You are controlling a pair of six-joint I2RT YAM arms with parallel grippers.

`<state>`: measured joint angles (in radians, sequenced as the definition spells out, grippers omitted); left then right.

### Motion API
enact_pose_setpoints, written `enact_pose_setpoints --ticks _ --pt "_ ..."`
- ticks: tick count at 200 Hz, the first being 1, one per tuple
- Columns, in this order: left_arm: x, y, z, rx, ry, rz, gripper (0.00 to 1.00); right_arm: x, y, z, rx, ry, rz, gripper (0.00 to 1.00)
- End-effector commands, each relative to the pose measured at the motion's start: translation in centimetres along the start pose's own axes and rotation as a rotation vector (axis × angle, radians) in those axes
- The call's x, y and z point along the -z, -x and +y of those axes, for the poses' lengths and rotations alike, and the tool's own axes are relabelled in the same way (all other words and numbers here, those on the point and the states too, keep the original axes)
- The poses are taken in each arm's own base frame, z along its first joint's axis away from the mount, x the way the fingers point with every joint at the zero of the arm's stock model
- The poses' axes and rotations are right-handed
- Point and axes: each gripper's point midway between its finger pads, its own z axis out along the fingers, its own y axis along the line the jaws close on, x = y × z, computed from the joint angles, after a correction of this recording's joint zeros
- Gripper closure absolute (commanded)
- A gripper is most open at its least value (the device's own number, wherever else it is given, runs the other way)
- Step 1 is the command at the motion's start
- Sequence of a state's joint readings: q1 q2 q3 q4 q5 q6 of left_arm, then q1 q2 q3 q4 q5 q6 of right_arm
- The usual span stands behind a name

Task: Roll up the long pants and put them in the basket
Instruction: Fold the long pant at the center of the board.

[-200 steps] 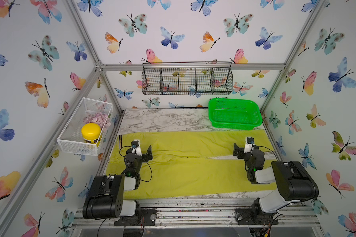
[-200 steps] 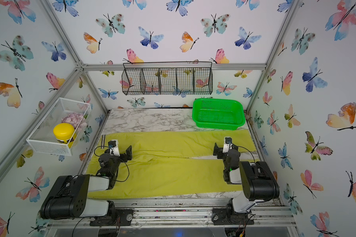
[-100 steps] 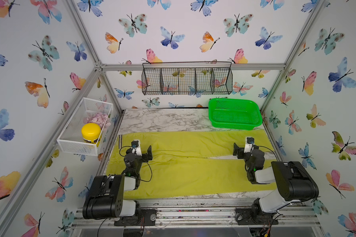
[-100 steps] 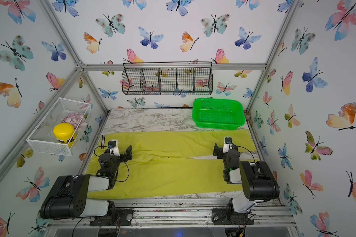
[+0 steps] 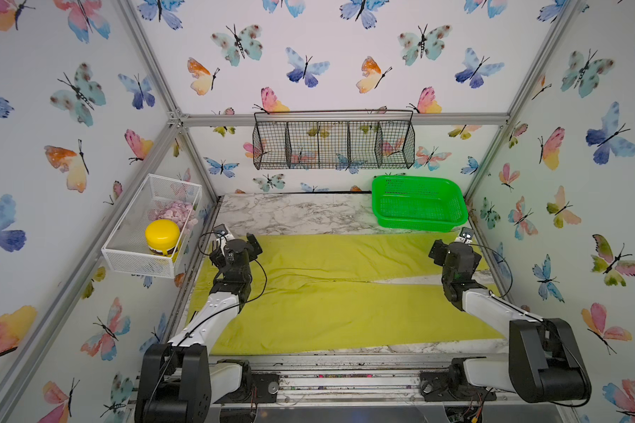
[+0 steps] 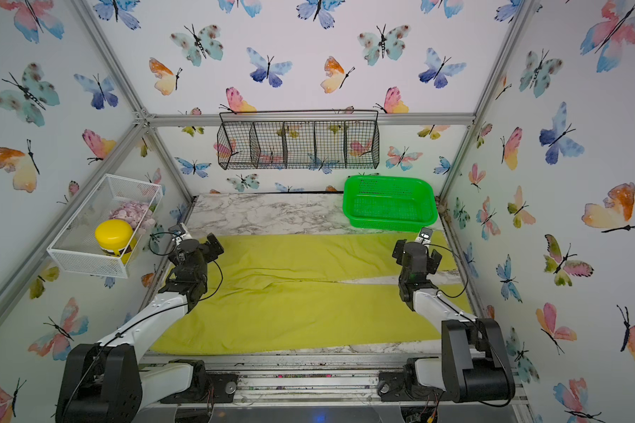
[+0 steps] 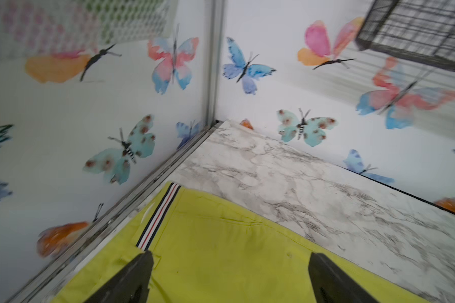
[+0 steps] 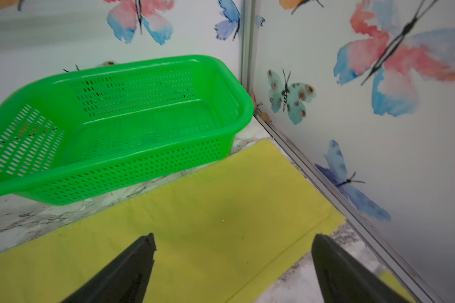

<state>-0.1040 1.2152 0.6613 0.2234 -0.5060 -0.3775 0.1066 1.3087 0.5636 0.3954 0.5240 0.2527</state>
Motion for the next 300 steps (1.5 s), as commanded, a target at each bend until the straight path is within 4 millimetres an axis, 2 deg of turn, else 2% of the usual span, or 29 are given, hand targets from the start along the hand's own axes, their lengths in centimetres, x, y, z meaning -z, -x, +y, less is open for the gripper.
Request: enact_pose_setpoints --ticks 1,12,38,53,72,92,111,129,153,183,204,232,250,274,300 --pt "2.7 -3.6 7.5 0.082 0.503 0.172 0.02 1.5 -0.7 -3.4 -0.018 -0.206 0.115 0.0" --pt "3.7 -3.8 8.4 0.097 0.617 0.238 0.02 2.2 -0.2 -4.0 -0.022 -0.239 0.134 0.0" --pt "3.5 -4.8 6.9 -0.03 0.664 0.416 0.02 4.2 1.4 -5.5 -0.028 -0.301 0.161 0.0" --pt "4.4 -5.9 7.9 -0.067 0.788 0.454 0.02 5.1 2.4 -6.1 -0.013 -0.314 0.154 0.01" --pt "5.3 -7.7 9.2 -0.076 0.926 0.505 0.02 5.9 2.2 -6.2 -0.016 -0.292 0.181 0.0" --pt "3.3 -11.1 7.4 -0.126 0.776 0.641 0.02 6.7 1.8 -6.3 -0.027 -0.277 0.219 0.01" --pt "3.3 -12.7 6.3 -0.076 0.682 0.698 0.02 7.5 1.6 -6.7 -0.046 -0.276 0.225 0.01" --pt "3.9 -12.4 6.0 -0.045 0.658 0.707 0.02 7.6 0.9 -7.1 -0.028 -0.286 0.229 0.01" --pt "4.9 -11.8 5.3 -0.021 0.606 0.733 0.02 7.6 -1.2 -7.9 0.017 -0.324 0.277 0.01" --pt "8.4 -11.5 4.9 0.035 0.548 0.705 0.0 7.7 -3.0 -8.3 -0.018 -0.338 0.296 0.0" --pt "11.5 -12.4 6.1 0.141 0.534 0.705 0.01 7.6 -4.3 -8.3 -0.061 -0.335 0.302 0.01" --pt "15.2 -14.6 9.0 0.28 0.543 0.724 0.05 7.6 -5.9 -8.2 -0.133 -0.329 0.332 0.01" --pt "16.9 -14.3 11.6 0.357 0.57 0.65 0.04 7.4 -6.4 -7.7 -0.148 -0.309 0.341 0.01" --pt "17.8 -13.0 13.7 0.454 0.549 0.514 0.0 6.9 -6.9 -7.0 -0.147 -0.286 0.368 0.01" --pt "18.0 -13.2 14.5 0.573 0.513 0.438 0.02 6.6 -7.8 -6.4 -0.142 -0.266 0.41 0.01"
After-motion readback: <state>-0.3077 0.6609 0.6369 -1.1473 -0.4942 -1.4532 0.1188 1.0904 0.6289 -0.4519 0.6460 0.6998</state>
